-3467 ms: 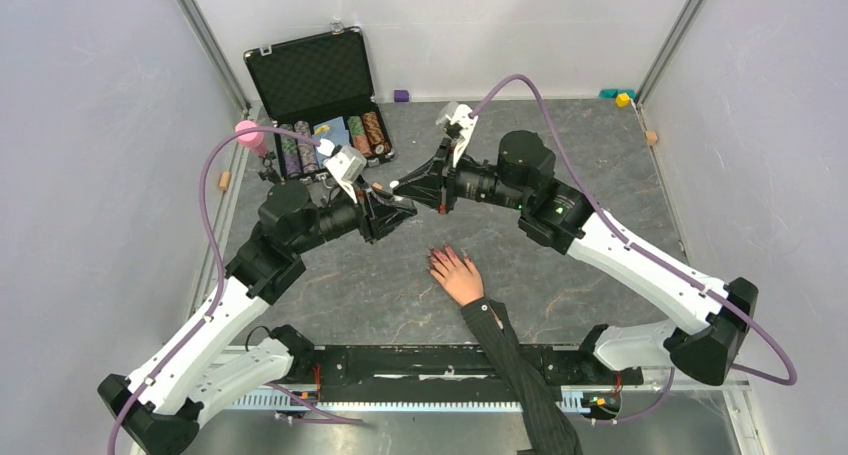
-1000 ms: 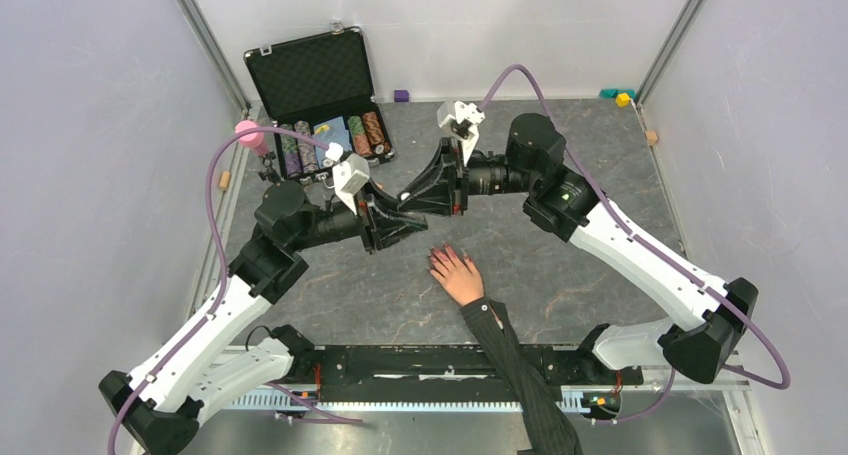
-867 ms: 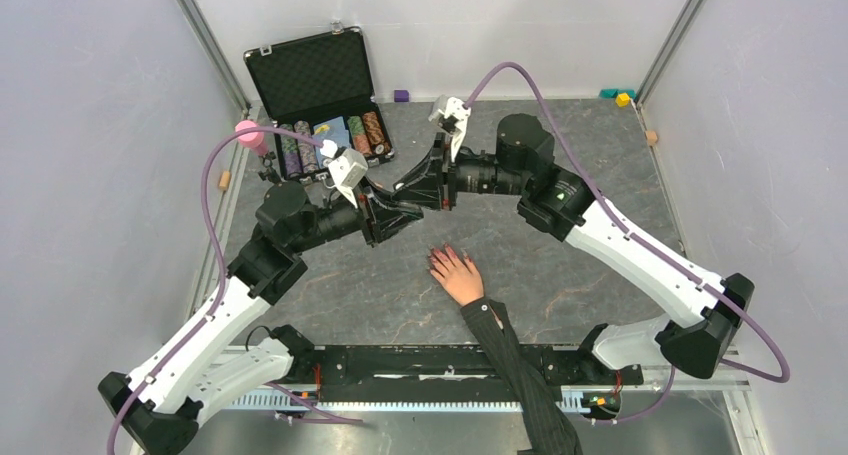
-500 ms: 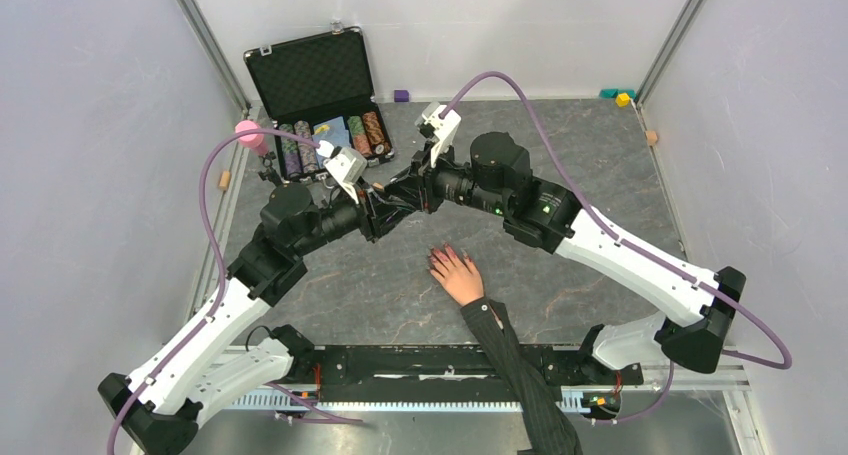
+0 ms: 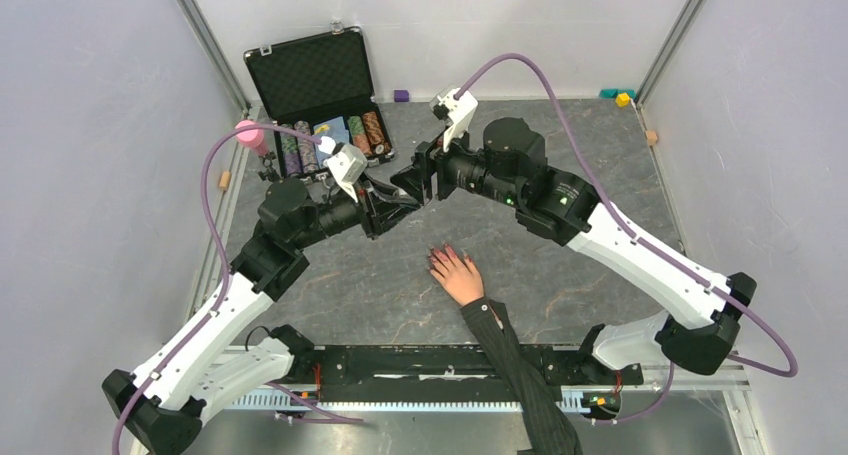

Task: Paint the nails
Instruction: Place the nail polish bottle at the center of the board.

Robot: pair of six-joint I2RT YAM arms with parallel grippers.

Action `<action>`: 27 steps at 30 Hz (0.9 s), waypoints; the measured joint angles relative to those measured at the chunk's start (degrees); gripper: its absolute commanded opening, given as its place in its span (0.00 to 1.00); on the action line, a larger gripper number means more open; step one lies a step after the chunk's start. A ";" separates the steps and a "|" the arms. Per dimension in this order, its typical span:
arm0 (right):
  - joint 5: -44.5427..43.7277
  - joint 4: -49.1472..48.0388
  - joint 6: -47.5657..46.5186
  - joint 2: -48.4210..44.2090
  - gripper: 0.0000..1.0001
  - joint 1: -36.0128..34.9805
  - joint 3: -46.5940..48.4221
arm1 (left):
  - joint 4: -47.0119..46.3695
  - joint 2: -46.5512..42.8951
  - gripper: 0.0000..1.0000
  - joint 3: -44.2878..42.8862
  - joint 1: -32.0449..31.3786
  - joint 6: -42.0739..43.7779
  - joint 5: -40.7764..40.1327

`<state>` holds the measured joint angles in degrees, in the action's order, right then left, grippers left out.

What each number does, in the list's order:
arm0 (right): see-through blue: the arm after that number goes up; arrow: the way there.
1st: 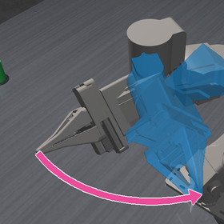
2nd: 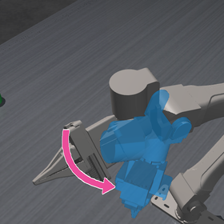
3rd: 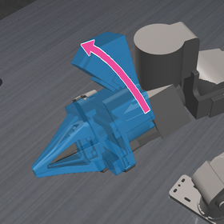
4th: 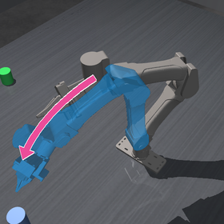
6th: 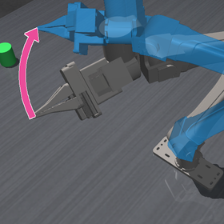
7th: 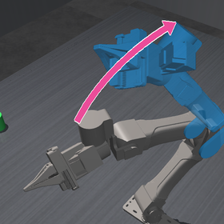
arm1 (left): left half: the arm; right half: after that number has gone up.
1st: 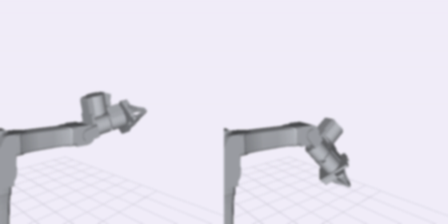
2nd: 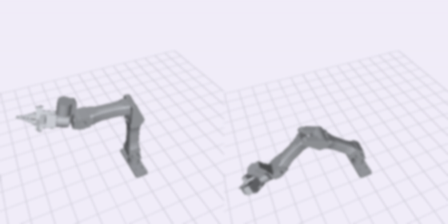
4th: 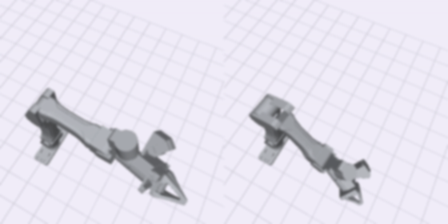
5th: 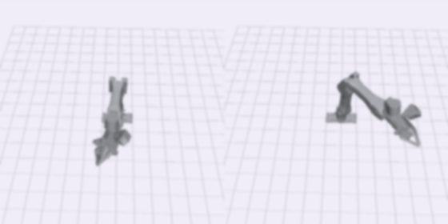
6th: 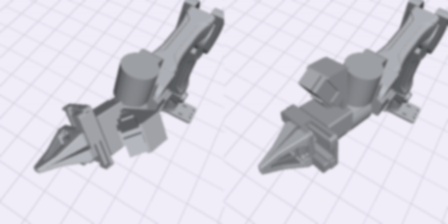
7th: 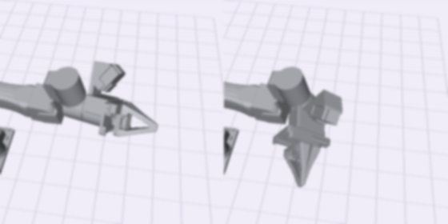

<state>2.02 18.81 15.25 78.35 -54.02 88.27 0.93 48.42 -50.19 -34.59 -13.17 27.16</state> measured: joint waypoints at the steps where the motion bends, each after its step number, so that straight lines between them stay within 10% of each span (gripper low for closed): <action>1: 1.36 0.00 0.09 -0.22 0.63 0.55 0.00 | -0.48 0.24 0.02 0.00 0.09 0.02 0.96; 21: 23.47 -0.72 -3.67 -3.76 0.62 6.88 -1.44 | -2.32 2.03 0.02 -0.59 0.07 0.20 12.22; 27: 23.15 3.30 -5.14 -1.01 0.42 4.37 0.52 | -2.16 2.47 0.02 -0.79 0.07 0.17 11.93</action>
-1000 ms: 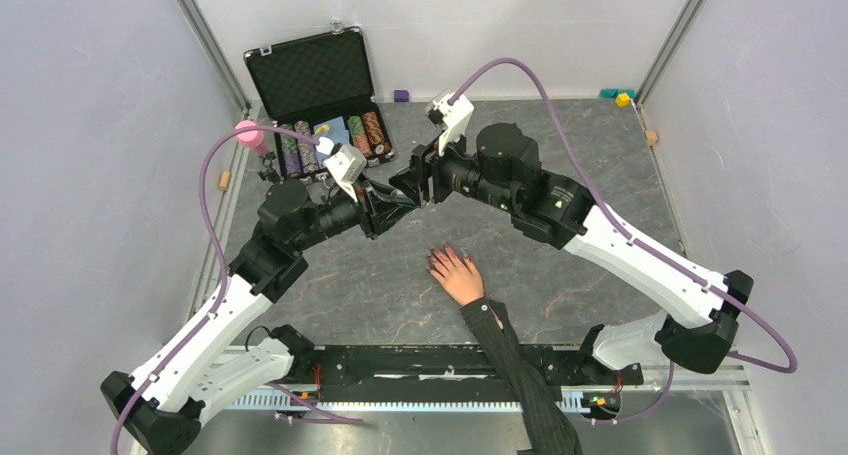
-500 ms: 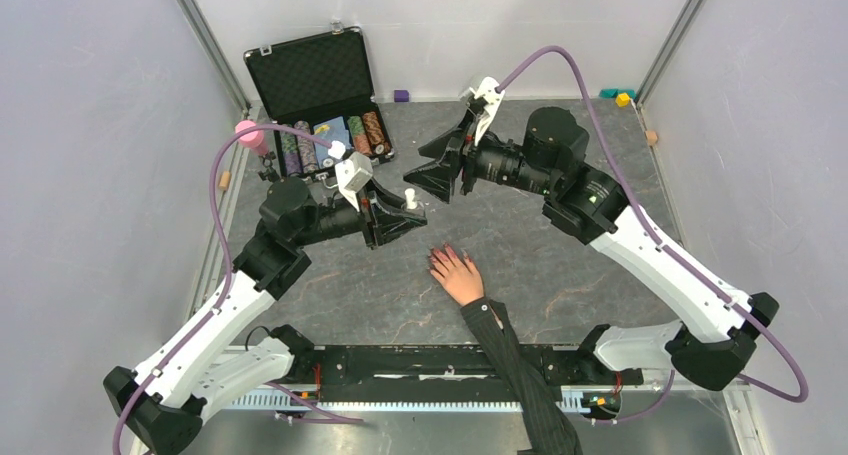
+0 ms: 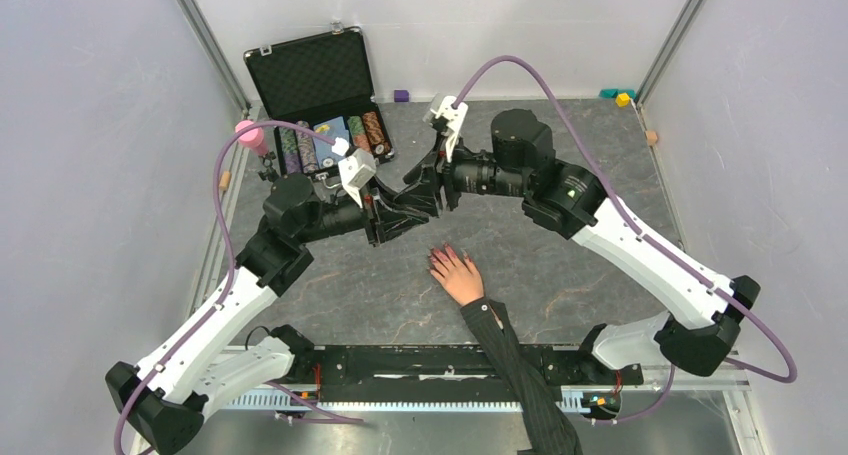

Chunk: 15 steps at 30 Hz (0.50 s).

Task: Paint the nails
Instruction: Place the nail polish bottle at the center of the board.

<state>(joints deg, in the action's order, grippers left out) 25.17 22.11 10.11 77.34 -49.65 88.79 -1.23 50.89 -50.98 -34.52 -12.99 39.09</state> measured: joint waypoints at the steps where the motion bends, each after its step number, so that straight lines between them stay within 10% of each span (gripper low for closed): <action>1: -0.24 0.46 -0.20 0.55 0.33 -0.44 0.52 | 0.13 0.07 0.02 0.00 0.00 0.00 -0.04; 12: -4.94 3.48 -1.62 1.49 0.00 -1.90 1.75 | 1.51 0.13 0.07 -0.07 -0.26 0.02 -2.10; 15: -7.50 2.75 -1.88 1.09 0.00 -2.40 0.87 | 1.86 0.20 0.50 -0.07 -0.33 0.04 -3.19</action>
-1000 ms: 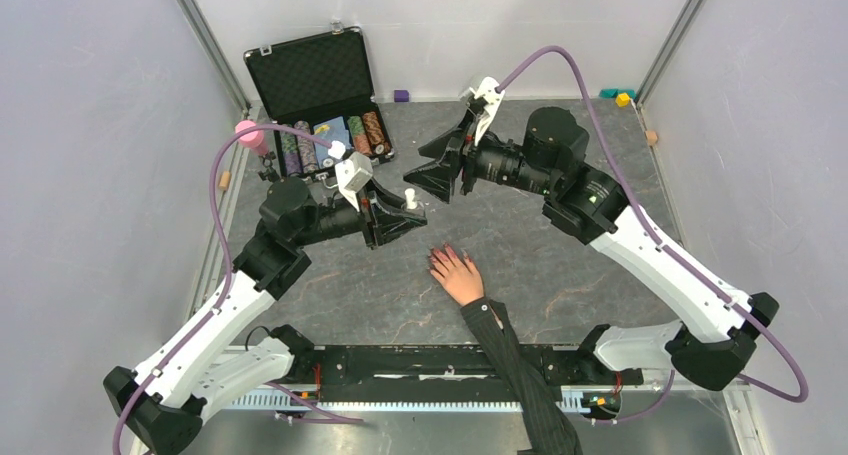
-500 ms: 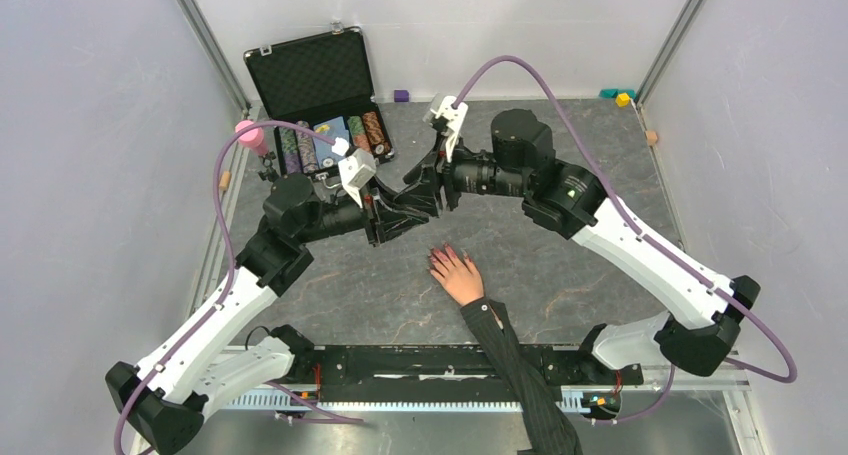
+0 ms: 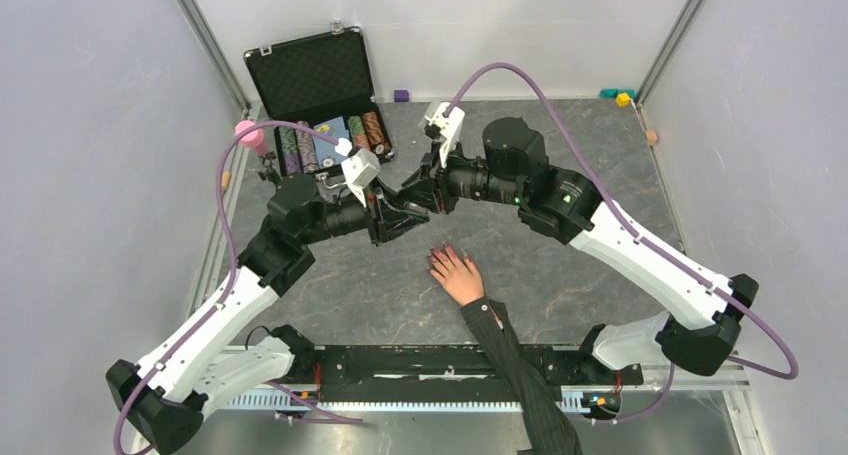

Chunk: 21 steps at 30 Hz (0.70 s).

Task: Paint the nails
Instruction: Place the nail polish bottle at the center of the board.

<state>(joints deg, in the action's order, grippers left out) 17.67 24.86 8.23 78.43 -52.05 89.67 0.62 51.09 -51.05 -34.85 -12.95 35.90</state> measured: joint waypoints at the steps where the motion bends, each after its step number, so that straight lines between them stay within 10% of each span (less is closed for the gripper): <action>1: -1.22 -0.87 0.00 -0.63 0.00 -0.15 -1.20 | 0.20 0.09 0.69 0.00 0.00 0.00 -0.31; 4: -6.91 -1.66 -1.14 -3.74 0.00 -0.39 -5.57 | 1.03 0.24 1.00 -0.02 0.02 0.13 -2.56; 12: -23.50 -10.25 -3.74 -14.16 0.00 0.20 -21.92 | 7.06 -1.31 1.00 -0.87 0.13 0.81 -8.55; 21: -22.93 -32.96 -4.46 -23.67 0.00 -2.45 -50.69 | 18.60 -1.92 1.00 -1.62 10.75 0.35 -26.58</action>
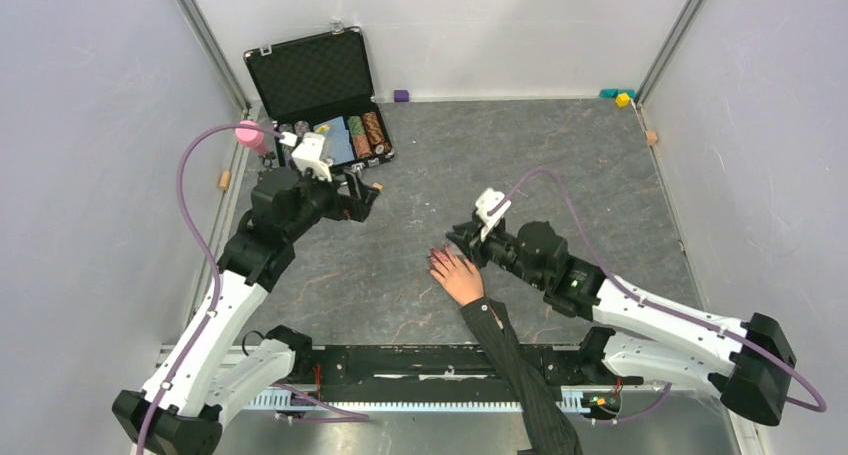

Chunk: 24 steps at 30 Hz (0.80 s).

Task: Paint the nails
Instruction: Place the nail polish bottle at the center of the board.

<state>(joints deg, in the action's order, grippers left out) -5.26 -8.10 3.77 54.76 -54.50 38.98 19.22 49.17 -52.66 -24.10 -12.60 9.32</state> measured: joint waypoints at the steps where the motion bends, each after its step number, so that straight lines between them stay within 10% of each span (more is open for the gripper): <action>1: 0.39 -1.77 0.00 0.09 0.00 -0.81 -2.14 | 0.42 -0.22 1.00 0.46 1.62 -0.04 -1.62; 24: 3.48 -31.43 -1.90 21.44 0.03 -11.34 -12.66 | 4.50 -1.55 1.00 2.51 4.26 -0.07 -16.44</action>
<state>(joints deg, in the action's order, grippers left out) -1.78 -39.53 1.87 76.20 -65.84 26.33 23.73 47.62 -50.15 -19.84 -12.67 -7.11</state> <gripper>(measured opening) 0.238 0.994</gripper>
